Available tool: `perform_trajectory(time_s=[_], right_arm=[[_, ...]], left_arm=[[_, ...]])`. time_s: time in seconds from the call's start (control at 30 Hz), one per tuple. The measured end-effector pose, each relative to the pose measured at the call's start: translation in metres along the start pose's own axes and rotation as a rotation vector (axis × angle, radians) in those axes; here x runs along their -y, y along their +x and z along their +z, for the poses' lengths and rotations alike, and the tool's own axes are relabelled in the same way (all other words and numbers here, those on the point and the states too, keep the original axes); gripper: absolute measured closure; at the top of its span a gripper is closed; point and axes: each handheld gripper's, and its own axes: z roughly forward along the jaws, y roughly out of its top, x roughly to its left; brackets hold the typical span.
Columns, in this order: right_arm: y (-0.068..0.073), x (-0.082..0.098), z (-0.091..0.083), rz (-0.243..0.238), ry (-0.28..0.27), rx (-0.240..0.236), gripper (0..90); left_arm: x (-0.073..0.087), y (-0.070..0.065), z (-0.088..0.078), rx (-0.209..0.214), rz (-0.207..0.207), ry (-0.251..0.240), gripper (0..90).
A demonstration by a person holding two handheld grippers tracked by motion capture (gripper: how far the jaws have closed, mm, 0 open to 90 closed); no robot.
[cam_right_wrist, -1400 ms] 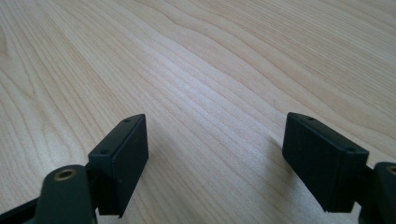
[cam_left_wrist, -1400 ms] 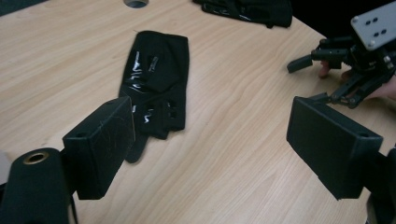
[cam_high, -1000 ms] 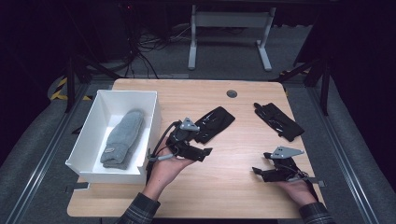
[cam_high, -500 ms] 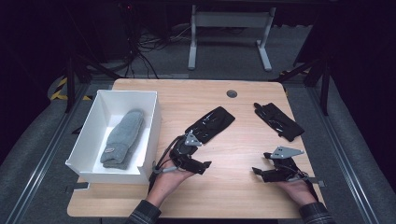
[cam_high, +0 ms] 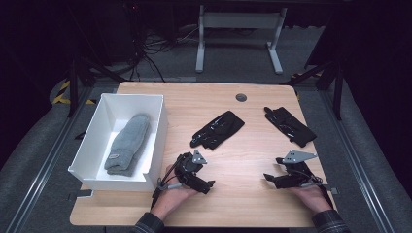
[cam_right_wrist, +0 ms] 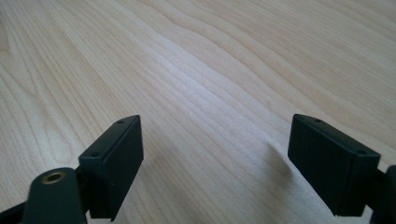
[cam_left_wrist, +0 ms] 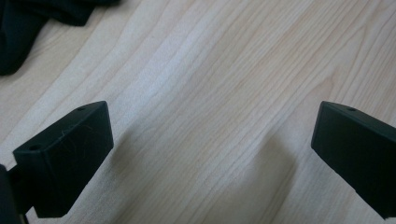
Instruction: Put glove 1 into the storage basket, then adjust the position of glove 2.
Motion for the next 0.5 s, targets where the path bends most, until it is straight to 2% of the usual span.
perform_trajectory(time_s=[0.07, 0.13, 0.2, 0.3, 0.37, 0.5], right_arm=[[-0.001, -0.003, -0.001, -0.007, -0.003, 0.014, 19.7], [-0.003, -0.007, -0.003, -0.016, -0.011, 0.037, 22.6], [-0.006, -0.012, -0.004, -0.034, -0.009, 0.051, 30.0], [-0.014, -0.02, -0.007, -0.021, -0.018, 0.055, 37.8], [-0.019, -0.024, -0.009, -0.014, -0.027, 0.07, 42.7], [-0.036, -0.035, -0.014, -0.002, -0.041, 0.078, 53.9]], left_arm=[[0.003, 0.001, 0.002, 0.012, -0.007, 0.001, 0.0], [0.005, 0.0, 0.002, 0.003, 0.007, -0.002, 0.0], [0.007, 0.0, 0.002, 0.001, 0.02, -0.014, 0.0], [0.013, -0.002, 0.003, -0.02, 0.058, -0.047, 0.0], [0.016, -0.002, 0.003, -0.021, 0.058, -0.063, 0.0], [0.016, -0.002, 0.003, -0.025, 0.053, -0.065, 0.0]])
